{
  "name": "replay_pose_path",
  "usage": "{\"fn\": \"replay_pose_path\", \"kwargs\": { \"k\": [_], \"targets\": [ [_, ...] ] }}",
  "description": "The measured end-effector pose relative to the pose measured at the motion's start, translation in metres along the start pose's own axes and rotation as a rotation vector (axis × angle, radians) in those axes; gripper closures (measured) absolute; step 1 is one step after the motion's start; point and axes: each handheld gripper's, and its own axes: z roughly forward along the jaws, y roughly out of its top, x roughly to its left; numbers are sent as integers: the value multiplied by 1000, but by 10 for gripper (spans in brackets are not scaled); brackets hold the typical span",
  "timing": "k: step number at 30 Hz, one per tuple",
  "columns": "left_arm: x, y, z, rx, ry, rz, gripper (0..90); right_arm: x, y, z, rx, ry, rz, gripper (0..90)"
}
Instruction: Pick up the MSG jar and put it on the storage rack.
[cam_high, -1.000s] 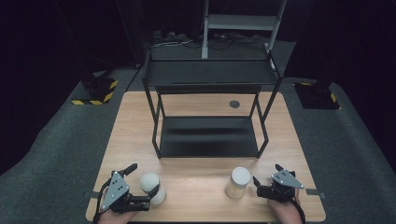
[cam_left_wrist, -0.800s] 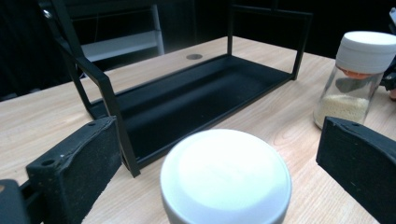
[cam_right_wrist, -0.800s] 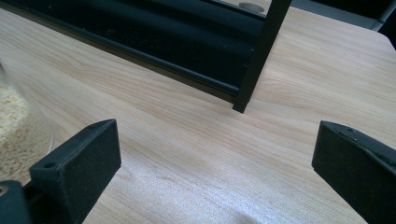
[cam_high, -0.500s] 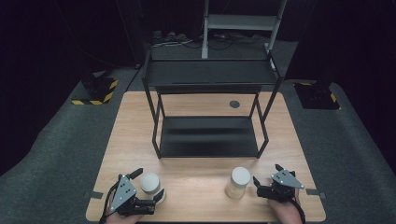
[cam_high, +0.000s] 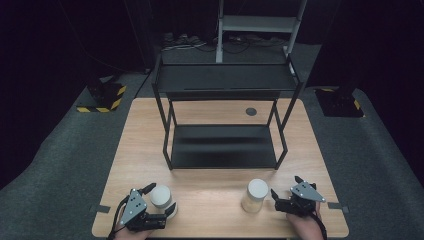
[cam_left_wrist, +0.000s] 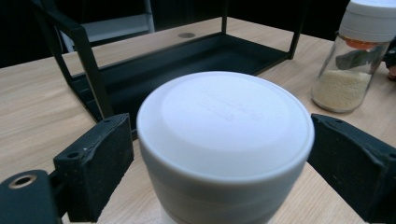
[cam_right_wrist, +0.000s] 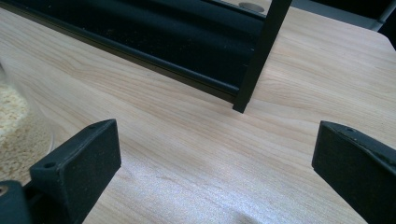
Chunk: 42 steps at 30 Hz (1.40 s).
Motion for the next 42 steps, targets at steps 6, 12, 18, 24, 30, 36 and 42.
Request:
{"fn": "replay_pose_path", "kwargs": {
  "k": [6,12,18,24,30,36,42],
  "targets": [
    [2,-2,1,10,-1,-13,145,0,0,0,-1,1,2,2],
    [7,-5,1,15,-11,-13,199,0,0,0,-1,0,1,2],
    [13,-7,1,27,-36,-18,296,0,0,0,-1,1,3,2],
    [14,-8,1,21,-50,-12,341,-1,0,0,-1,2,2,2],
    [14,-6,0,25,-48,-25,344,-1,0,0,0,3,3,2],
    [14,-5,0,23,-45,-45,344,-1,0,0,0,3,6,2],
    [12,-2,-2,-1,-23,-51,344,0,1,0,4,3,-4,2]
  ]
}}
